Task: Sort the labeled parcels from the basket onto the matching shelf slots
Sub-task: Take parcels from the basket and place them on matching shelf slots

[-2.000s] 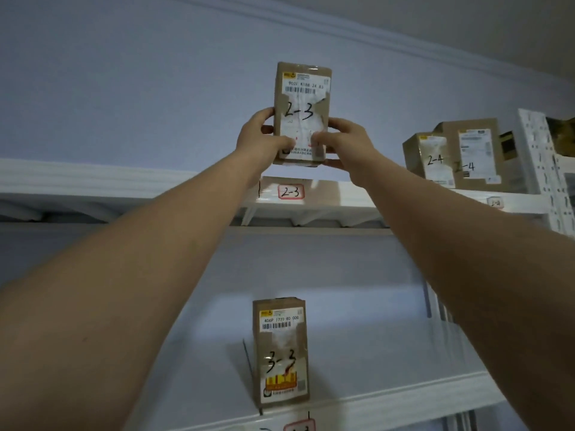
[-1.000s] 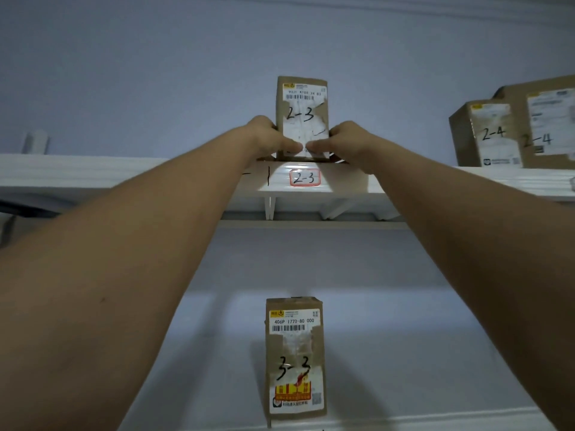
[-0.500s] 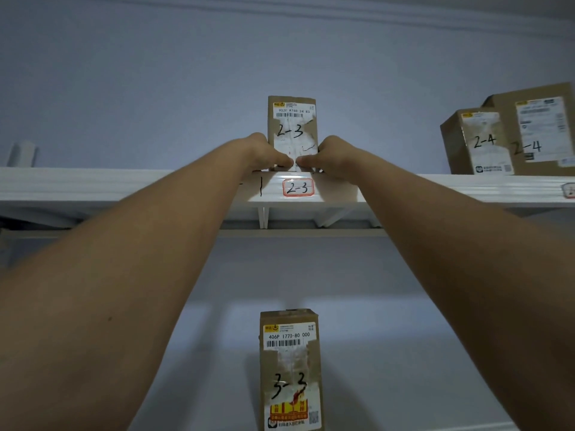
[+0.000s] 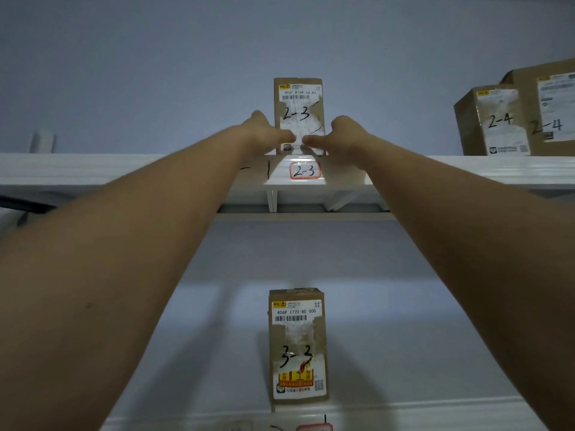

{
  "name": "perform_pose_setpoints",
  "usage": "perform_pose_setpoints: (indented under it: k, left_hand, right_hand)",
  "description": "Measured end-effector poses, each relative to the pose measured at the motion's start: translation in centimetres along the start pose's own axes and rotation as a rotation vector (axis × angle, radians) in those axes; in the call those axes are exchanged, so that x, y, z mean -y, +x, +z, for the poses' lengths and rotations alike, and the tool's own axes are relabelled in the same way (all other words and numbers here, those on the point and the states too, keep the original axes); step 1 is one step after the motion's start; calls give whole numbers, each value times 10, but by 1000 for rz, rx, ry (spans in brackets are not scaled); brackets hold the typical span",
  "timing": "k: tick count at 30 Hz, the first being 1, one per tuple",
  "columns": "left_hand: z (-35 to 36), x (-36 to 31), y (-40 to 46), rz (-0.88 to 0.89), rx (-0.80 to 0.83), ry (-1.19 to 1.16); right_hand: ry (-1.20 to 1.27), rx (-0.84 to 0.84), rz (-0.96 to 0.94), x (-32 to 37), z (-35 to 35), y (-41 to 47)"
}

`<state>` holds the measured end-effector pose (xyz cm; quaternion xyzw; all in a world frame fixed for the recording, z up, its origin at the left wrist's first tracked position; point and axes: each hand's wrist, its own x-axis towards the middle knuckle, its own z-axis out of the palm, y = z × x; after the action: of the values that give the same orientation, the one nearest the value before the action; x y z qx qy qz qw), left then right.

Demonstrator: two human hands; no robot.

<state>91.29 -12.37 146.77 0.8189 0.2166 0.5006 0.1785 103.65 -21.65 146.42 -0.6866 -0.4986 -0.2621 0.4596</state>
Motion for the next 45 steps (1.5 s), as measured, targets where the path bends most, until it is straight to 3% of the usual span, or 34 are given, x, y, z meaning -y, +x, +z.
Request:
perform_pose_setpoints:
  k: [5,9,14,18,27,31,35,45]
  left_hand:
    - [-28,19,-22,-3,-121,-77]
    - [-68,48,-47,-4,-124,-95]
    - [-128,94,-95,-54,-66,-139]
    - [-184,148,-150,-157,-70,-66]
    - [-333,328,-339,-568,-151,174]
    - [-404,392,-447,-762,-99,528]
    - [-464,441,-557,-981,56,804]
    - [-546,561,-737,-1478,19,827]
  right_hand:
    - [67,-255,-81,8,5,-12]
    - [46,-453,-157,39,20,-38]
    - [90,-342,-227,103,76,-82]
    - [96,-122,-227,167,151,-133]
    - [279,605,-259,325,357,-309]
    - [320,874,-323,391,431,-401]
    - [371,1093,-438,453,490,-490]
    - [459,1536,-619,576,639,-668]
